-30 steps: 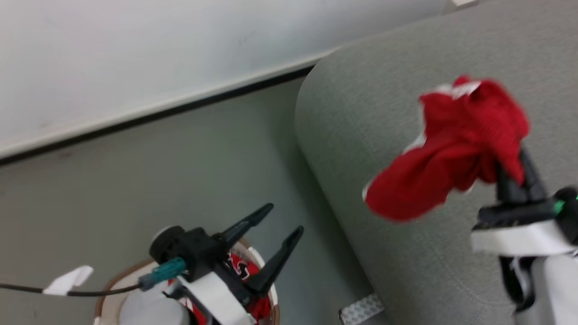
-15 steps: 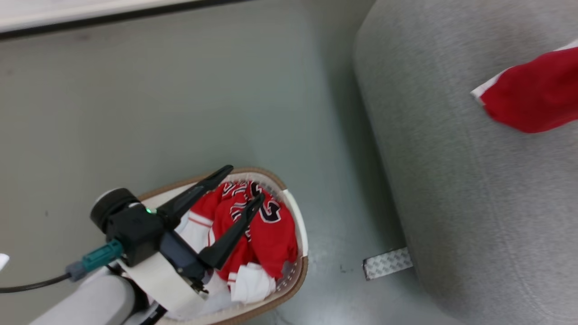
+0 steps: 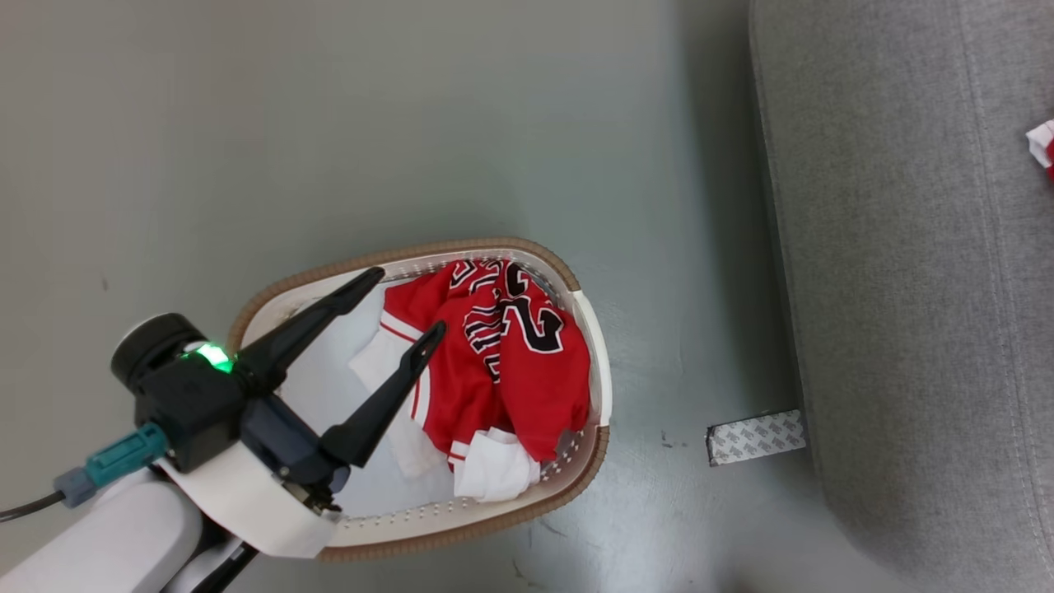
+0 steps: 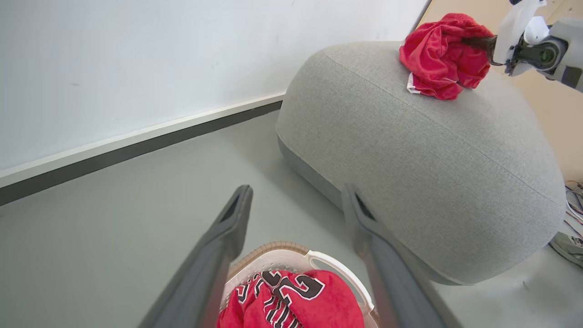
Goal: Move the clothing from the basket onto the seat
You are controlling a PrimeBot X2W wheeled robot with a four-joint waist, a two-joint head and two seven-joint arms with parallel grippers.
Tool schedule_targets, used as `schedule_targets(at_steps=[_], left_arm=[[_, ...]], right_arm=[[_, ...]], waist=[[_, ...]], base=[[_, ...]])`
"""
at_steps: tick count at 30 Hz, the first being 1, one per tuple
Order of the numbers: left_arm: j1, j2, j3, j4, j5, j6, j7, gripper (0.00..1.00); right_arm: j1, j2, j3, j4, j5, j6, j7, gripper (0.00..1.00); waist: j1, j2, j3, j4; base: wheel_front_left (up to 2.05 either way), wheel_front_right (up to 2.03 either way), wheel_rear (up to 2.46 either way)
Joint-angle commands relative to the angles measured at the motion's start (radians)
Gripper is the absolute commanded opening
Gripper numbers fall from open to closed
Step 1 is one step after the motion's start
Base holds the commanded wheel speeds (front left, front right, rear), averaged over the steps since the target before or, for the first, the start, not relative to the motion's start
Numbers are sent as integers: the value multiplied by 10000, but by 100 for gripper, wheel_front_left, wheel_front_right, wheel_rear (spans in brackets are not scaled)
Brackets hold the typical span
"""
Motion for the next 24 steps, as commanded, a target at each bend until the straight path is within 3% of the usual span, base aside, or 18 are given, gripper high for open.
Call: schedule_targets(at_steps=[1, 3, 7, 8, 9, 16, 20, 24], left_arm=[[-64, 26, 22, 51, -1, -13, -113, 100], [-52, -34, 18, 127, -19, -32, -125, 100], [-21, -147, 17, 316, -68, -45, -207, 100], [-12, -174, 23, 379, -87, -40, -197, 100], [6, -210, 27, 431, -104, -28, -206, 100], [381, -708, -35, 1012, -322, 129, -298, 100], [724, -1119, 60, 1549, -589, 319, -353, 100], [1022, -1567, 265, 2114, -757, 520, -401, 100]], right_arm=[[60, 43, -56, 32, -138, -25, 124, 0], [184, 188, -140, 3, -344, -25, 449, 2], [386, 381, -127, -197, -616, -25, 739, 44], [467, 415, -94, -207, -659, -25, 791, 76], [555, 443, -52, -230, -694, -25, 813, 100], [1410, 153, 896, -470, -370, -25, 1579, 100], [2051, -532, 1619, -695, 155, -25, 1975, 100], [2519, -1308, 2374, -858, 1044, -25, 1666, 100]], waist=[[-1, 0, -4, 31], [-1, 0, -46, 51], [-1, 0, -252, 72], [-1, 0, -335, 67], [-1, 0, -433, 56], [-1, 0, -1779, 21], [-1, 0, -2970, 134], [-1, 0, -4230, 344]], base=[[0, 0, 0], [0, 0, 0], [0, 0, 0], [0, 0, 0], [0, 0, 0], [0, 0, 0], [0, 0, 0], [0, 0, 0]])
